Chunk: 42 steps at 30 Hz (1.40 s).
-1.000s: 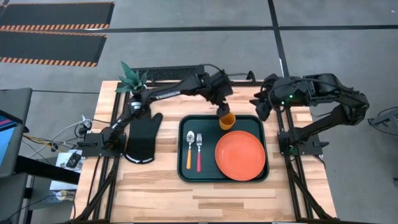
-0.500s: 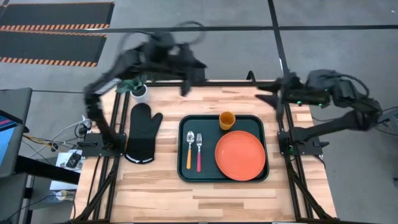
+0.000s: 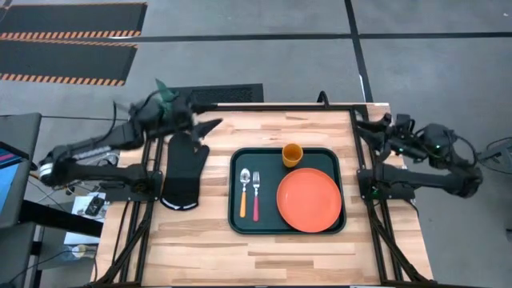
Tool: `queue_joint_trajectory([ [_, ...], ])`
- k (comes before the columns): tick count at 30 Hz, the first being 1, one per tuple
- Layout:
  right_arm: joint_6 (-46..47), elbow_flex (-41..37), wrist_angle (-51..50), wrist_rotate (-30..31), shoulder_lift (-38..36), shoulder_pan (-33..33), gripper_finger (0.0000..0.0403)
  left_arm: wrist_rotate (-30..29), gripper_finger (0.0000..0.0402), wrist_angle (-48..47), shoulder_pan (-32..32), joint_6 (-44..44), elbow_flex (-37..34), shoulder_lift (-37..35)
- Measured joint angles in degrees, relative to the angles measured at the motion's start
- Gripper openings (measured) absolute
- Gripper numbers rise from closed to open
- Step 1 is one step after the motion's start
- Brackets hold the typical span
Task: Pick and place plate/cup/fork/spoon on tray
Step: Return to Home Position
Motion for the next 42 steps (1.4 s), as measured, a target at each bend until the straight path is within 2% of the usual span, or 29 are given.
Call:
queue_joint_trajectory([
  [2,1.6,-3.4,0.2,0.4,-3.6,-0.1,0.0179,-0.1,0.0252,5.8,0.0,-3.2,-8.0,-5.3],
  [5,3.6,-8.1,-0.2,0.4,-8.8,-0.1,0.0179,0.0,0.0252,8.4,0.0,-6.6,-16.7,-11.5],
  [9,6.9,-13.1,-0.3,0.2,-9.3,0.0,0.0179,2.2,0.0252,10.3,0.0,-11.6,-25.2,-18.6],
  [12,8.5,-18.8,8.6,-1.7,-7.9,0.0,0.0179,2.8,0.0252,11.3,-0.7,-13.8,-30.1,-24.0],
  [16,9.8,-26.2,18.9,-3.0,-9.5,0.0,0.0179,-0.3,0.0252,10.7,-2.3,-15.8,-35.8,-31.2],
  [21,10.3,-31.6,23.9,-3.3,-9.4,0.0,0.0179,-3.0,0.0252,9.9,-5.0,-17.8,-41.1,-38.5],
  [27,9.7,-38.2,34.5,-8.7,-9.5,0.1,0.0179,-5.9,0.0251,7.2,-8.9,-20.7,-45.4,-43.5],
  [30,9.8,-39.2,33.9,-8.8,-9.2,0.2,0.0179,-8.5,0.0251,7.0,-11.0,-21.7,-47.4,-44.5],
  [36,3.6,-39.2,32.9,-8.8,-9.5,2.9,0.0179,-14.7,0.0251,7.6,-14.7,-23.3,-51.3,-45.5],
  [42,3.2,-39.2,32.8,-8.8,-9.4,3.5,0.0179,-16.0,0.0251,6.4,-16.9,-22.8,-51.8,-45.5],
])
